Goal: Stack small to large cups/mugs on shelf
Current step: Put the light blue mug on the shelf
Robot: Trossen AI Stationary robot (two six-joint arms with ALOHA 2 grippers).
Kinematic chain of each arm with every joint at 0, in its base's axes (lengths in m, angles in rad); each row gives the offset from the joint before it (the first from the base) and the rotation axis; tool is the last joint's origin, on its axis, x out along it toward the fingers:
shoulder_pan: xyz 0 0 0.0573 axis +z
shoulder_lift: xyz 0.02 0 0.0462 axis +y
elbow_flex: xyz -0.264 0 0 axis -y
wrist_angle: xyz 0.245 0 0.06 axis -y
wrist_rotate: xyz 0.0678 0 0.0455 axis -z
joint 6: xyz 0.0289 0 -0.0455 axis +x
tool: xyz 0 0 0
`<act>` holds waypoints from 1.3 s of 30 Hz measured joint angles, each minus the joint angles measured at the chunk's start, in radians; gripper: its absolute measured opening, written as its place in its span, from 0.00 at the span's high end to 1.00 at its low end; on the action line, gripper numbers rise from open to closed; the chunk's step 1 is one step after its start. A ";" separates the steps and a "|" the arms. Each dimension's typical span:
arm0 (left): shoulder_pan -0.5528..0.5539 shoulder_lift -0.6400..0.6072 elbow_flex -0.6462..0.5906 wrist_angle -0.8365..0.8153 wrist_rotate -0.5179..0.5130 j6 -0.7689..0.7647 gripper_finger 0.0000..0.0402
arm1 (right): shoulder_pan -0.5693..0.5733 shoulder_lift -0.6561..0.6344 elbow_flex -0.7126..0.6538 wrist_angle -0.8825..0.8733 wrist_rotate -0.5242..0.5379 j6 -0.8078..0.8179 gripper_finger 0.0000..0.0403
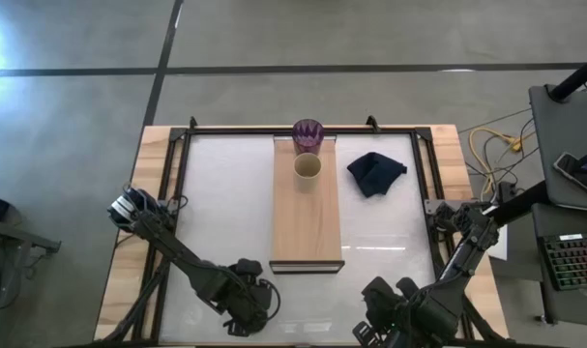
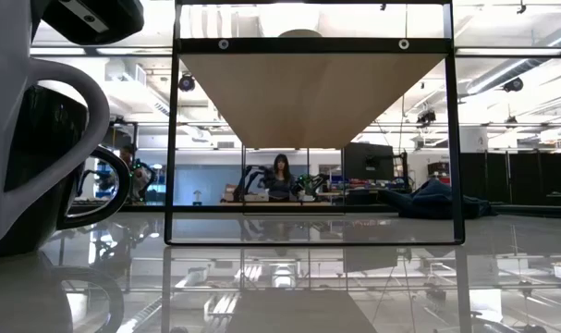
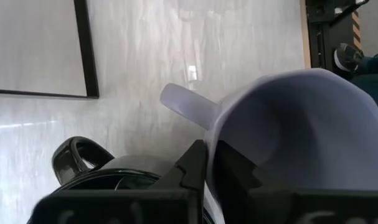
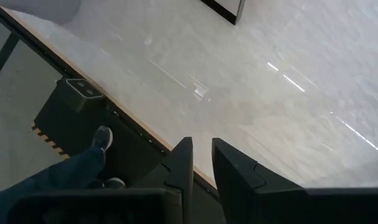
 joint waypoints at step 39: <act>0.326 -0.041 0.801 -0.564 -0.222 0.431 1.00 | -0.001 -0.006 0.000 0.009 0.100 -0.009 0.86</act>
